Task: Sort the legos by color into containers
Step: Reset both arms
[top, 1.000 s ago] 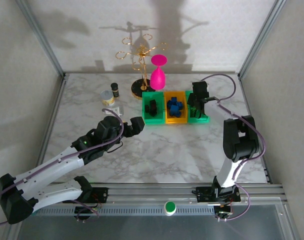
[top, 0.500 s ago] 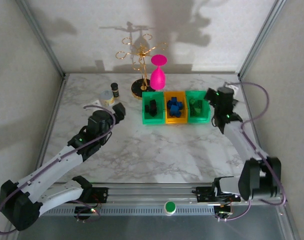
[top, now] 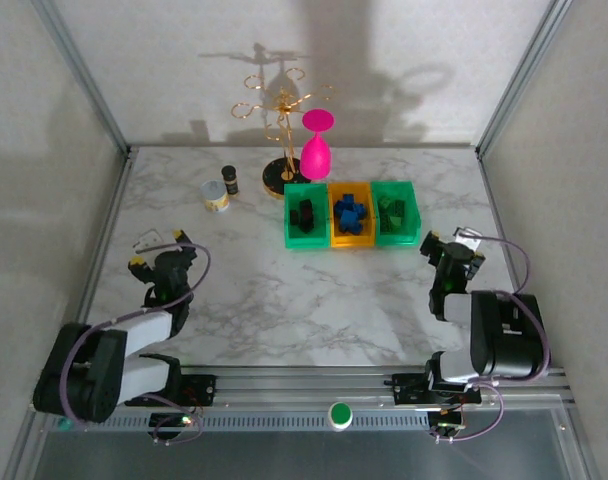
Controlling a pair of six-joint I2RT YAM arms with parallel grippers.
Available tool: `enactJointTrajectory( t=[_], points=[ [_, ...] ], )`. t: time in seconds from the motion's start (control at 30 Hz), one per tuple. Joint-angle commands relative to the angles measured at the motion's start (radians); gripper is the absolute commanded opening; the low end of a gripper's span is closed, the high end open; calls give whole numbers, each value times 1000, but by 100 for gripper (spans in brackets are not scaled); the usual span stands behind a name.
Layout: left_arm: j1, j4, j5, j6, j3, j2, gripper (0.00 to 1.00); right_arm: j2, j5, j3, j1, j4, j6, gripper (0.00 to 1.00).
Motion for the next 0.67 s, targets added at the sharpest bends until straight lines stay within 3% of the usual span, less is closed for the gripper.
enactJointTrajectory(
  t=[0.0, 0.03, 0.1, 0.13, 0.2, 0.63],
  points=[
    [26, 291, 192, 66, 4, 97, 100, 61, -109, -76, 36, 346, -99, 99],
    [28, 373, 229, 76, -14, 147, 100, 110, -95, -95, 52, 448, -121, 99],
    [27, 458, 241, 77, -29, 220, 100, 83, -69, -44, 64, 295, -116, 99],
    [27, 472, 236, 81, -16, 240, 100, 98, -62, -59, 64, 352, -125, 99],
    [18, 329, 217, 83, 42, 229, 99, 90, -61, -54, 68, 327, -120, 99],
    [1, 341, 190, 100, 45, 235, 100, 92, -65, -54, 66, 327, -124, 99]
  ],
)
